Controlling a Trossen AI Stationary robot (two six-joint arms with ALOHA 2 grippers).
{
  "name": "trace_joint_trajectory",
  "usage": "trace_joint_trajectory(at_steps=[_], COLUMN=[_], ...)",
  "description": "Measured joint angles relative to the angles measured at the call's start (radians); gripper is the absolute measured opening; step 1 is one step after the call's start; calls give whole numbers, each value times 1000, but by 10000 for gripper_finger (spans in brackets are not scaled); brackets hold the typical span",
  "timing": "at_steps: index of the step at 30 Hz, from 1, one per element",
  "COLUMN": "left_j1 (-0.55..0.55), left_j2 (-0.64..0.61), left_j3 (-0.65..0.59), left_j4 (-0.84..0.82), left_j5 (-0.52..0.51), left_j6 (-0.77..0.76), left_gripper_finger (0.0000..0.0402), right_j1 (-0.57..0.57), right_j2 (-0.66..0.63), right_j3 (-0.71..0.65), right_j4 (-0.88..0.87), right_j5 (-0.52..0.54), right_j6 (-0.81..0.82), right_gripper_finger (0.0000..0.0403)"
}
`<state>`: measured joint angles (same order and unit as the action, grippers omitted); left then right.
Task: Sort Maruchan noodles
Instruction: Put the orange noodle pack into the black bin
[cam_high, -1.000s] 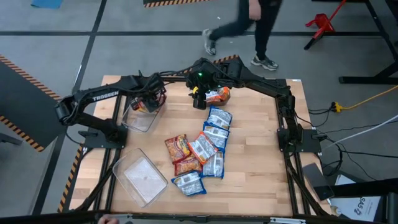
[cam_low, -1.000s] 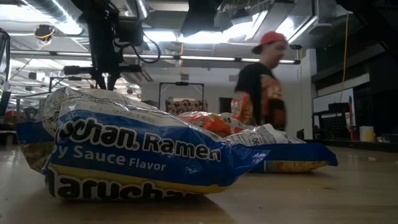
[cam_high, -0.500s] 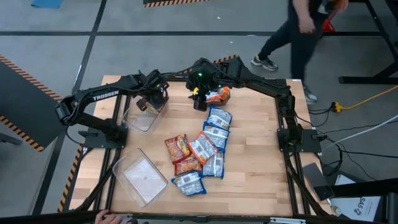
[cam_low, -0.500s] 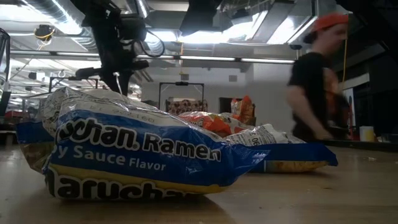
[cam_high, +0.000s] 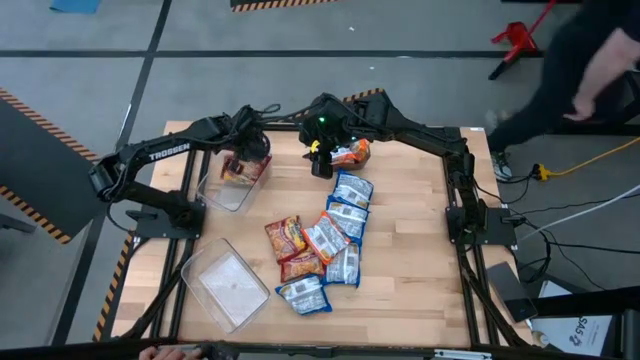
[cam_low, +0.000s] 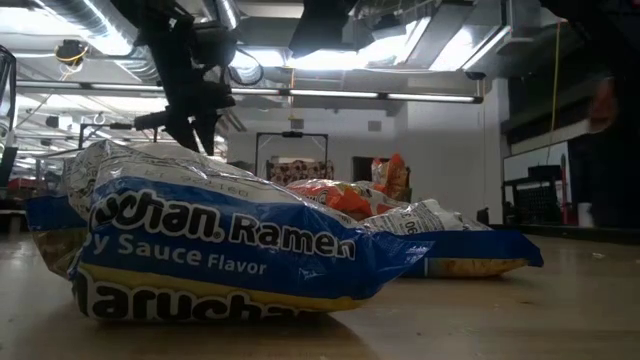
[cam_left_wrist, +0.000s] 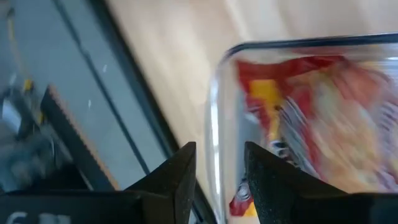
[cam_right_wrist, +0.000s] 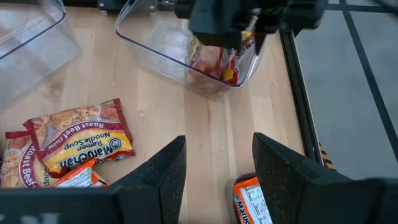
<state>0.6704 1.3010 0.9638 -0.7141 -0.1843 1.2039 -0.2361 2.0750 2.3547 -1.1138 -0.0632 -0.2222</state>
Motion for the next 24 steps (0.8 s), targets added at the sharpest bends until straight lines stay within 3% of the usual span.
trace_joint_trajectory(at_steps=[7, 11, 15, 20, 24], left_j1=[-4, -33, -69, -131, -173], left_j2=[-8, -44, -116, -245, -348], left_j3=[0, 12, 87, 206, 290], left_j4=[35, 83, 104, 102, 103], left_j5=[-80, -158, -165, -107, 18], left_j6=[-163, -348, -542, -825, -1027], left_gripper_finger=[131, 129, 127, 127, 127], right_j1=[0, 0, -1, -32, -63], right_j2=[0, 0, 3, 6, 8], right_j3=[0, 0, -16, -69, -141], right_j4=[28, 78, 99, -20, -188], right_j5=[-22, -63, -23, 32, 103], right_j6=[3, 7, 9, 100, 160], right_gripper_finger=[170, 170, 170, 170, 170])
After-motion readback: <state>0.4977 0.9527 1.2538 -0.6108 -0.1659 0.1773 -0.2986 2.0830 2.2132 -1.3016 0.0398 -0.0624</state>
